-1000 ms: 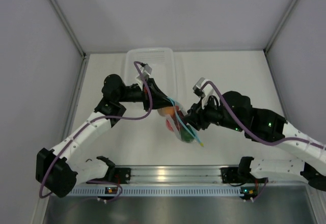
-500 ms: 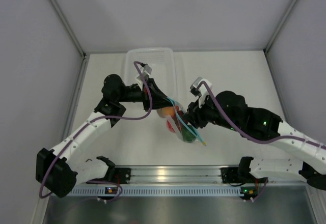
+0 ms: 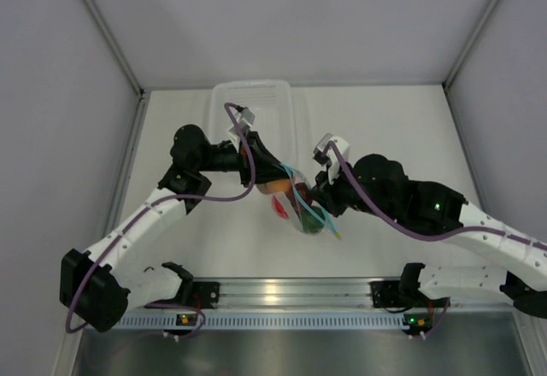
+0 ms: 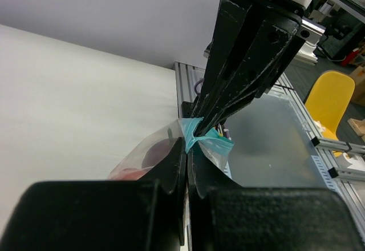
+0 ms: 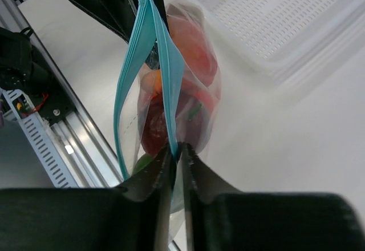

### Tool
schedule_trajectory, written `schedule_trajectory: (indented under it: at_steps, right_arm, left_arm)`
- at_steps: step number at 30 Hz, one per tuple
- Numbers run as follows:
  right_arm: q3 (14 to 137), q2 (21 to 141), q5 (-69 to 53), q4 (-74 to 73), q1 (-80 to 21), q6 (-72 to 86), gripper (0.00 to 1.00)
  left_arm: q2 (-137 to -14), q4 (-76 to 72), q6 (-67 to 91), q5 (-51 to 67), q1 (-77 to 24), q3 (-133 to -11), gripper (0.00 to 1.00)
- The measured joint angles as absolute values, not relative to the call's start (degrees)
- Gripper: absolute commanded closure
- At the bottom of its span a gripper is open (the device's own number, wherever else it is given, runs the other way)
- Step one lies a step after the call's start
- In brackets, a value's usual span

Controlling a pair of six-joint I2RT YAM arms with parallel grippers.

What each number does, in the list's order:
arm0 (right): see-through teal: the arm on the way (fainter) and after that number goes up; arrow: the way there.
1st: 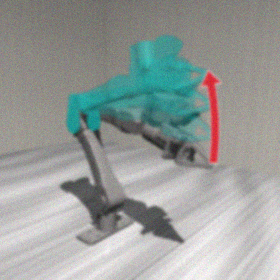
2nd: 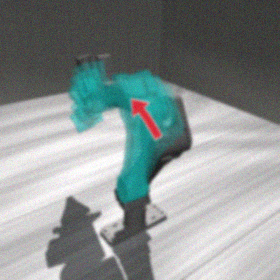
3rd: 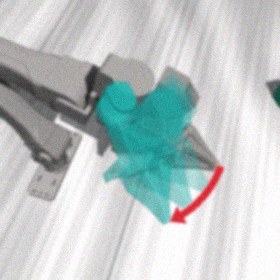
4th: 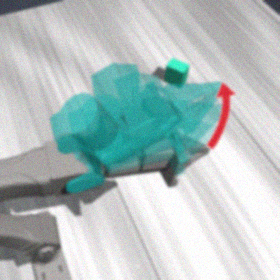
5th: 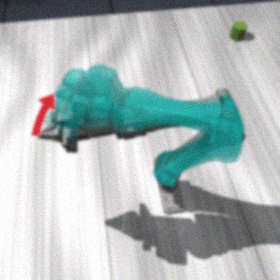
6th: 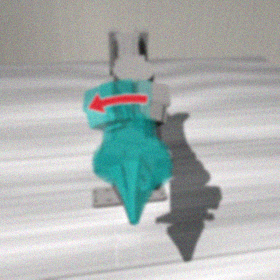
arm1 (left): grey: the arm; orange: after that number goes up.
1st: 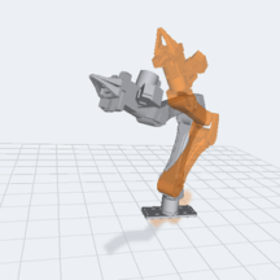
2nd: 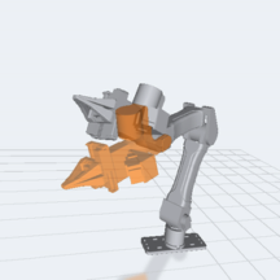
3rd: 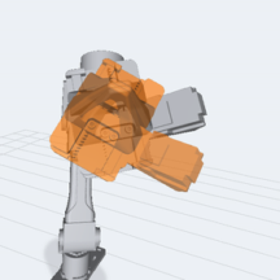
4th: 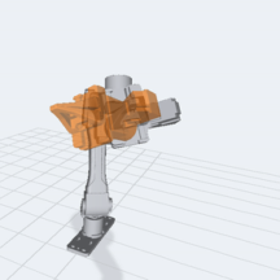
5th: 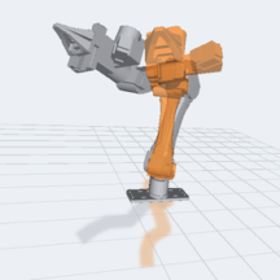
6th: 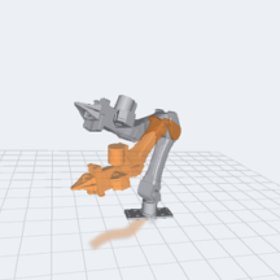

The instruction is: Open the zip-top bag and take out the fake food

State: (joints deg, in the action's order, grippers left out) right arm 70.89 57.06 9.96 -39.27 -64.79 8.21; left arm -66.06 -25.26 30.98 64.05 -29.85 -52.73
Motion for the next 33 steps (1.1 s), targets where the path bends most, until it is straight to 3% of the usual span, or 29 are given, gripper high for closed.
schedule_trajectory:
  at_steps: [1,5,6,7,8,10,11,23,27,33]
  right_arm:
    - [70.89,57.14,9.98,-39.27,-64.79,7.92,1.0]
    - [70.98,57.28,10.09,-39.46,-64.79,7.6,1.0]
    - [71.09,57.47,10.26,-39.68,-64.79,7.51,1.0]
    - [71.44,57.74,10.59,-40.14,-64.79,7.51,1.0]
    - [72.18,58.39,11.25,-40.71,-64.79,7.49,1.0]
    - [74.08,60.1,13.23,-42.65,-64.79,7.51,1.0]
    - [75.05,61.08,14.2,-43.46,-64.79,7.53,1.0]
    - [79.77,73.93,29.17,-52.73,-64.29,15.31,1.0]
    - [79.72,75.44,32.12,-52.9,-62.63,18.85,1.0]
    - [75.85,74.98,35.81,-50.57,-59.31,24.93,1.0]
  left_arm:
    - [-66.02,-25.26,30.98,64.05,-29.85,-52.73,1.0]
    - [-65.84,-25.26,30.94,63.83,-29.91,-52.73,1.0]
    - [-65.84,-25.26,30.94,63.53,-29.91,-52.73,0.96]
    - [-65.84,-25.21,30.92,63.29,-29.95,-52.73,0.82]
    - [-65.84,-25.21,30.63,62.65,-29.95,-52.73,0.49]
    - [-65.67,-24.43,30.06,59.9,-30.0,-52.75,0.23]
    - [-65.45,-23.27,29.76,57.93,-30.0,-52.77,0.02]
    - [-61.95,-14.33,34.96,31.55,-33.08,-46.96,0.02]
    - [-58.81,-8.05,37.82,16.4,-40.18,-43.77,0.02]
    - [-56.21,-3.46,44.4,-3.75,-49.71,-40.32,0.12]
